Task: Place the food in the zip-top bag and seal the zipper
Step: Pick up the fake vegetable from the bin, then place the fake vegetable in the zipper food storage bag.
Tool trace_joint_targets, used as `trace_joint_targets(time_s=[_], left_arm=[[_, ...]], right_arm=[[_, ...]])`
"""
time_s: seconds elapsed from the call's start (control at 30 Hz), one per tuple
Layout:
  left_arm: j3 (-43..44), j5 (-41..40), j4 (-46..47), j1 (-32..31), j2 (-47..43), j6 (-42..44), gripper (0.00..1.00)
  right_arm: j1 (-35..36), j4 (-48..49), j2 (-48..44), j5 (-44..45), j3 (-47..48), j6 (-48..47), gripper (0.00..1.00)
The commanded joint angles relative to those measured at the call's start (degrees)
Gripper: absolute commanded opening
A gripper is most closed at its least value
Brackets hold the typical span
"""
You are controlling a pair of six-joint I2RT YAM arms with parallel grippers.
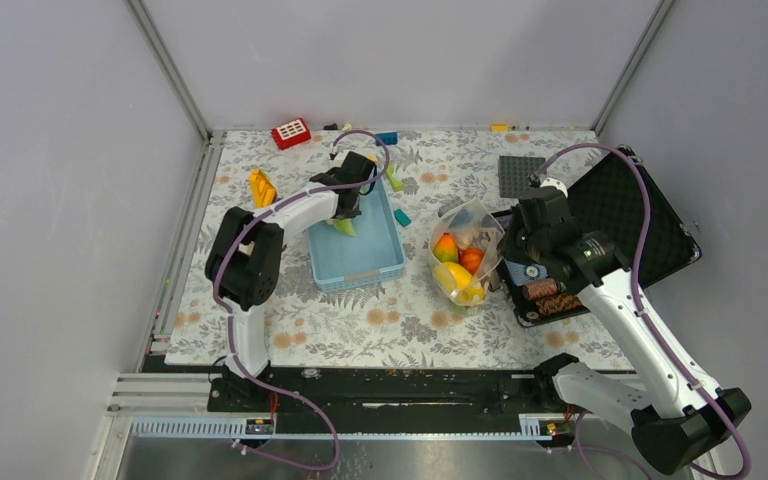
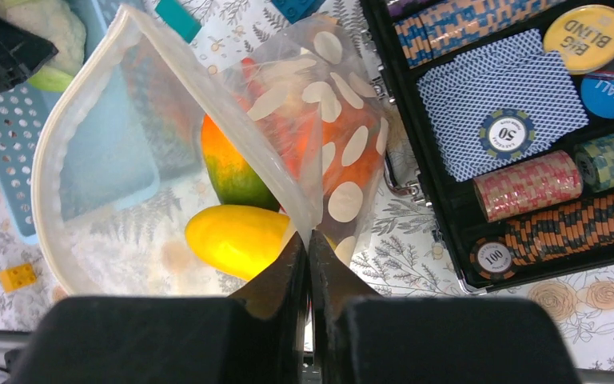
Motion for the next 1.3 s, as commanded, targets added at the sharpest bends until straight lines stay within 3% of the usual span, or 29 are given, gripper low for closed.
trace_joint_targets(time_s=[0.0, 0.17, 0.33, 0.53, 0.73, 1.0, 1.1, 1.27], left_arm=[[0.01, 0.47, 2.34, 0.38, -2.10, -0.45, 0.00], [-4.08, 1.99, 4.40, 0.34, -8.83, 0.24, 0.00], [-9.81, 4.31, 6.93, 0.26, -18.30, 0.73, 0.00], [-16.71, 9.74, 11.24, 0.24, -29.46, -0.08, 0.00], [-21.54, 19.38, 13.79, -0.23, -38.95, -1.95, 0.00], [-30.38, 33.26, 20.80, -3.99, -50.17, -4.57, 0.00], [-32.86, 32.94, 19.95, -5.46, -52.47, -5.64, 0.00], [-37.73, 31.15, 19.08, -5.64, -58.96, -6.96, 0.00]], right_arm=[[-0.22, 1.20, -0.46, -3.57, 1.00, -3.56, 0.09], [-0.23, 1.21, -1.40, -4.69, 0.04, -4.19, 0.19], [-0.20, 1.16, -2.91, -4.29, -0.64, -5.55, 0.39], [-0.22, 1.36, -3.87, -6.00, -1.46, -6.23, 0.49], [-0.14, 4.10, -2.93, -9.80, -3.03, -4.17, 0.50], [0.29, 17.26, 1.48, -15.26, -5.34, 3.83, 0.49], [2.73, 19.25, 4.76, -15.64, -3.74, 4.38, 0.49], [8.80, 18.35, 8.42, -9.00, 0.14, 4.49, 0.51]])
